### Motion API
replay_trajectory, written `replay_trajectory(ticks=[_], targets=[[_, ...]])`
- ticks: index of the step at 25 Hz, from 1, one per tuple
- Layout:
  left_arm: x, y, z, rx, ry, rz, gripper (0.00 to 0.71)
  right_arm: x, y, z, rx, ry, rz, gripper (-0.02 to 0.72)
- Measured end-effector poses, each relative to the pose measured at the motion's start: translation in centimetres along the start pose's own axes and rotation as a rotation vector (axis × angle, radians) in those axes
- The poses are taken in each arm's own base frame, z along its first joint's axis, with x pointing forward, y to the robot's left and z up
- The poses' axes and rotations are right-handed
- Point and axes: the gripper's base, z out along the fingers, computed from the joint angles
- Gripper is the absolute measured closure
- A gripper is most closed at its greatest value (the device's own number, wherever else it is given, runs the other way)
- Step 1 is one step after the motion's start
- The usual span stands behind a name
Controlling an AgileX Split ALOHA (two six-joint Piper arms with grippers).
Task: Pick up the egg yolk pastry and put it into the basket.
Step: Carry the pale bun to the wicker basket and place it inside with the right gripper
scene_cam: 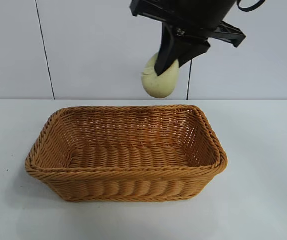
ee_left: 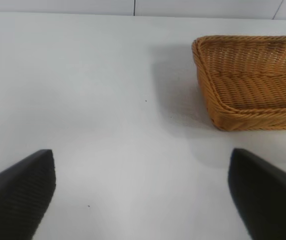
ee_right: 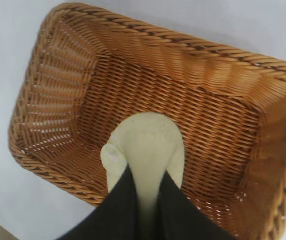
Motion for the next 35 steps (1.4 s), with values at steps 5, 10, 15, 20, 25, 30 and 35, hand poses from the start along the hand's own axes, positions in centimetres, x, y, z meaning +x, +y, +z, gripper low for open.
replay_trajectory(ticks=[5, 10, 15, 20, 25, 30, 35], targets=[[0.0, 0.0, 0.0, 0.000, 0.000, 0.000, 0.021, 0.2, 2.9, 0.5, -0.046, -0.055, -0.041, 0.685], [0.0, 0.0, 0.0, 0.000, 0.000, 0.000, 0.021, 0.3, 2.8, 3.8, -0.038, -0.021, -0.008, 0.685], [0.0, 0.0, 0.0, 0.000, 0.000, 0.000, 0.021, 0.9, 1.9, 8.5, -0.007, 0.042, 0.012, 0.685], [0.0, 0.0, 0.0, 0.000, 0.000, 0.000, 0.021, 1.7, 1.0, 12.6, 0.020, 0.088, 0.027, 0.685], [0.0, 0.0, 0.0, 0.000, 0.000, -0.001, 0.021, 2.4, 0.4, 14.5, 0.036, 0.126, 0.036, 0.679], [0.0, 0.0, 0.0, 0.000, 0.000, -0.001, 0.021, 2.4, 0.4, 14.5, 0.036, 0.129, 0.036, 0.552], [0.0, 0.0, 0.0, 0.000, 0.000, -0.001, 0.021, 2.7, 0.4, 14.4, 0.041, 0.161, 0.036, 0.225]])
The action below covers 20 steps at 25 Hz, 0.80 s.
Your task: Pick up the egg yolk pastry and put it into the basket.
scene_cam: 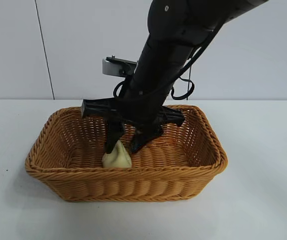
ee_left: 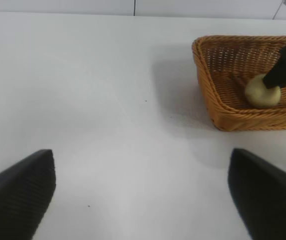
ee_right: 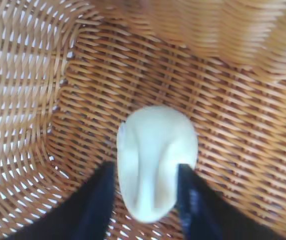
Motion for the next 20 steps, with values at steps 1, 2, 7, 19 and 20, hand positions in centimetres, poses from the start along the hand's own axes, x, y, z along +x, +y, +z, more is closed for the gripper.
replay_trajectory(ticks=[1, 2, 7, 19, 20], targets=[[0.0, 0.0, 0.0, 0.000, 0.000, 0.000, 0.021, 0.0, 0.0, 0.0, 0.001, 0.005, 0.000, 0.163], [0.0, 0.0, 0.0, 0.000, 0.000, 0.000, 0.021, 0.1, 0.0, -0.1, 0.002, 0.011, -0.001, 0.118], [0.0, 0.0, 0.0, 0.000, 0.000, 0.000, 0.021, -0.2, 0.2, -2.3, 0.020, 0.005, -0.041, 0.056], [0.0, 0.0, 0.0, 0.000, 0.000, 0.000, 0.021, -4.3, 1.1, -11.1, 0.224, -0.011, -0.161, 0.031], [0.0, 0.0, 0.0, 0.000, 0.000, 0.000, 0.021, -4.5, 1.1, -11.7, 0.236, -0.017, -0.162, 0.031]])
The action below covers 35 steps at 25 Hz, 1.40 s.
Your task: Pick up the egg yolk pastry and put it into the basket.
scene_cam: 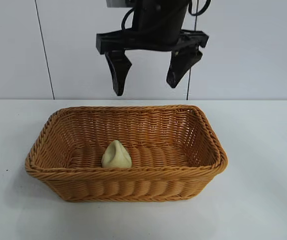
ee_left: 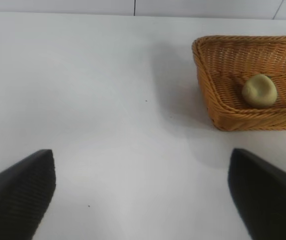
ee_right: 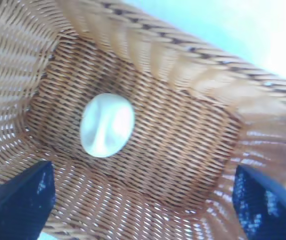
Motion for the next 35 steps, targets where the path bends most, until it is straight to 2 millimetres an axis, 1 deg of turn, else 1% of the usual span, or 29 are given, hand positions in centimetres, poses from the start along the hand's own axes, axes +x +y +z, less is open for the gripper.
replay_trajectory(ticks=[3, 5, 9, 12, 16, 18, 21, 22, 25, 26, 28, 32, 35], targets=[[0.0, 0.0, 0.0, 0.000, 0.000, 0.000, 0.021, -0.6, -1.3, -1.0, 0.021, -0.004, 0.024, 0.031], [0.0, 0.0, 0.0, 0.000, 0.000, 0.000, 0.021, -0.8, -2.5, -1.1, 0.031, -0.006, 0.052, 0.031], [0.0, 0.0, 0.0, 0.000, 0.000, 0.000, 0.021, -1.1, -6.0, -1.0, 0.060, -0.001, 0.126, 0.031], [0.0, 0.0, 0.0, 0.000, 0.000, 0.000, 0.021, -1.0, -9.3, -0.9, 0.087, 0.006, 0.176, 0.031], [0.0, 0.0, 0.0, -0.001, 0.000, 0.000, 0.021, -0.5, -15.0, -0.9, 0.130, 0.014, 0.290, 0.031], [0.0, 0.0, 0.0, -0.001, -0.001, 0.000, 0.021, 0.2, -18.4, -1.1, 0.159, 0.018, 0.357, 0.031], [0.0, 0.0, 0.0, -0.002, -0.001, 0.001, 0.021, 1.5, -22.7, -1.4, 0.193, 0.023, 0.448, 0.031], [0.0, 0.0, 0.0, -0.002, -0.001, 0.001, 0.021, 2.0, -24.0, -1.5, 0.204, 0.025, 0.473, 0.031], [0.0, 0.0, 0.0, -0.002, -0.001, 0.001, 0.021, 3.2, -26.8, -1.8, 0.226, 0.031, 0.536, 0.031], [0.0, 0.0, 0.0, -0.002, -0.001, 0.001, 0.021, 3.5, -27.5, -1.9, 0.229, 0.031, 0.554, 0.031], [0.0, 0.0, 0.0, -0.002, -0.001, 0.001, 0.021, 3.9, -28.2, -2.0, 0.220, 0.031, 0.574, 0.031], [0.0, 0.0, 0.0, -0.002, -0.001, 0.001, 0.021, 3.8, -28.0, -1.9, 0.166, 0.023, 0.587, 0.031], [0.0, 0.0, 0.0, -0.002, -0.001, 0.001, 0.021, 3.8, -27.3, -2.4, 0.131, 0.012, 0.572, 0.031]])
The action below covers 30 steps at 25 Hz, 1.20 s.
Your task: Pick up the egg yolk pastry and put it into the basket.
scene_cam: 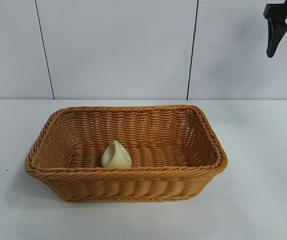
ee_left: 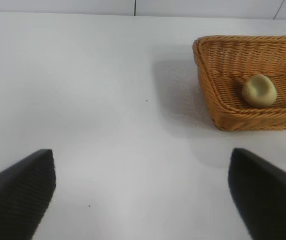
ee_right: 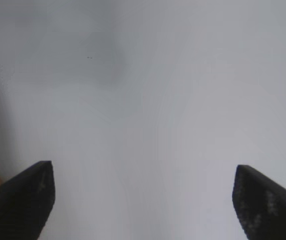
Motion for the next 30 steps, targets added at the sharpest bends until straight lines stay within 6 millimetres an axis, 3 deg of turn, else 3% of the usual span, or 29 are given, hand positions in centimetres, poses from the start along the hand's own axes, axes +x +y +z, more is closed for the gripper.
replay_trajectory(ticks=[6, 19, 23, 30], targets=[[0.0, 0.0, 0.0, 0.000, 0.000, 0.000, 0.021, 4.3, 0.5, -2.1, -0.011, 0.048, -0.051, 0.031], [0.0, 0.0, 0.0, 0.000, 0.000, 0.000, 0.021, 20.9, -1.8, -4.0, 0.001, 0.233, -0.070, 0.031], [0.0, 0.0, 0.0, 0.000, 0.000, 0.000, 0.021, 25.6, -2.5, -4.8, -0.006, 0.177, -0.070, 0.031], [0.0, 0.0, 0.0, 0.000, 0.000, 0.000, 0.021, 31.4, -3.3, -6.4, -0.046, -0.141, -0.091, 0.031]])
